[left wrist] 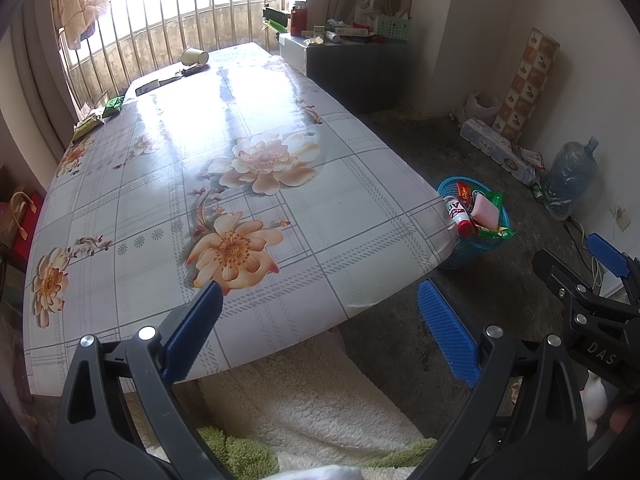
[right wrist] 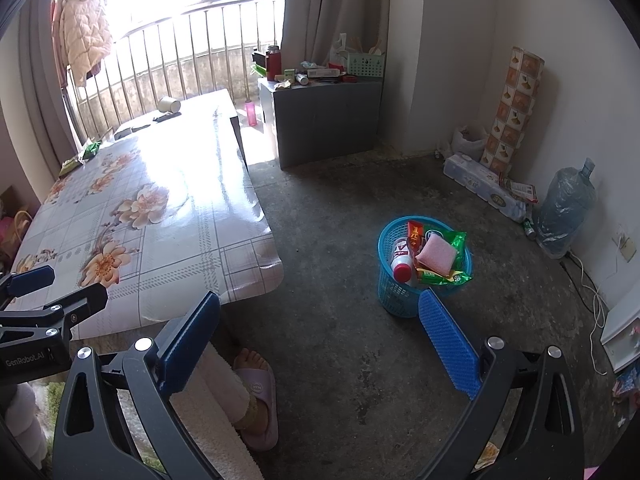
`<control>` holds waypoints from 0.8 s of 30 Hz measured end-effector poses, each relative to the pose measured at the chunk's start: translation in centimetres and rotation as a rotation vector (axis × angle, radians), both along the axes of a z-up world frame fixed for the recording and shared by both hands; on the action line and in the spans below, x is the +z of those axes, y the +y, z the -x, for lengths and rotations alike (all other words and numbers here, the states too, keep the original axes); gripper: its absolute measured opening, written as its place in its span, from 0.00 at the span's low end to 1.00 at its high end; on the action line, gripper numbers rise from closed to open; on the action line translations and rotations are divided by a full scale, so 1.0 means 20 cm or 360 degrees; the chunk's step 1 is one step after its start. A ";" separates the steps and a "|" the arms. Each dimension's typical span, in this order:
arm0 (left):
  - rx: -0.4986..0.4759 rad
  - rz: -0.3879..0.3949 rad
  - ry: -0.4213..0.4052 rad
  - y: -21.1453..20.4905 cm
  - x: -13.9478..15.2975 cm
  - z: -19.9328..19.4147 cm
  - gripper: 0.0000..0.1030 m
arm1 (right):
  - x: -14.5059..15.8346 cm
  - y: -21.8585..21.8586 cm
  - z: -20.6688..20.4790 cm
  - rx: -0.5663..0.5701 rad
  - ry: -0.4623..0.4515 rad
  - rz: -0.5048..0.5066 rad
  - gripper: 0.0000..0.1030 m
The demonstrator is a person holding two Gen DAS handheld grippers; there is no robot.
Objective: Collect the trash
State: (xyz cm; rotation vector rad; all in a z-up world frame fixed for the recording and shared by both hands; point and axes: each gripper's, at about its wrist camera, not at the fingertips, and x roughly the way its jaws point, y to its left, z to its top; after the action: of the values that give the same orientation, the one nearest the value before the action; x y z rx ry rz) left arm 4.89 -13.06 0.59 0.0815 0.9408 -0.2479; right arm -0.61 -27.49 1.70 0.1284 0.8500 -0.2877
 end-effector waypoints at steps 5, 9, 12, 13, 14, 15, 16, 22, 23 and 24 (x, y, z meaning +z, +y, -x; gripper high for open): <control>-0.0003 -0.0001 0.0001 0.00 0.00 0.00 0.92 | 0.00 0.00 0.00 -0.0002 0.0000 -0.0002 0.94; 0.0000 0.0000 -0.0001 0.00 0.00 0.00 0.92 | 0.00 -0.01 0.00 -0.0001 0.0000 -0.0004 0.94; -0.0001 -0.0001 0.0001 0.00 0.00 0.00 0.92 | 0.00 0.00 0.00 -0.0002 0.0000 -0.0005 0.94; -0.0001 -0.0001 0.0002 0.00 0.00 0.00 0.92 | 0.00 0.00 0.00 -0.0002 0.0000 -0.0006 0.94; -0.0001 -0.0002 0.0003 0.00 0.00 0.00 0.92 | 0.00 -0.01 0.00 -0.0001 0.0000 -0.0006 0.94; -0.0002 -0.0001 0.0002 0.00 0.00 0.00 0.92 | 0.00 0.00 0.00 -0.0001 0.0000 -0.0007 0.94; -0.0002 -0.0002 0.0001 0.00 0.00 0.00 0.92 | 0.00 0.00 0.00 -0.0001 0.0000 -0.0007 0.94; -0.0002 -0.0002 0.0004 0.00 0.00 0.00 0.92 | 0.00 -0.01 0.00 -0.0001 0.0000 -0.0006 0.94; -0.0001 -0.0001 0.0003 0.00 0.00 0.00 0.92 | 0.00 -0.01 0.00 0.0000 -0.0001 -0.0007 0.94; -0.0001 -0.0003 0.0002 0.00 0.00 0.00 0.92 | 0.00 -0.01 0.00 0.0000 -0.0001 -0.0008 0.94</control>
State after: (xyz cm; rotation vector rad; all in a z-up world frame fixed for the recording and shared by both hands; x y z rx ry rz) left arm 4.87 -13.15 0.59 0.0831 0.9423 -0.2475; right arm -0.57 -27.68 1.67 0.1331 0.8505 -0.2855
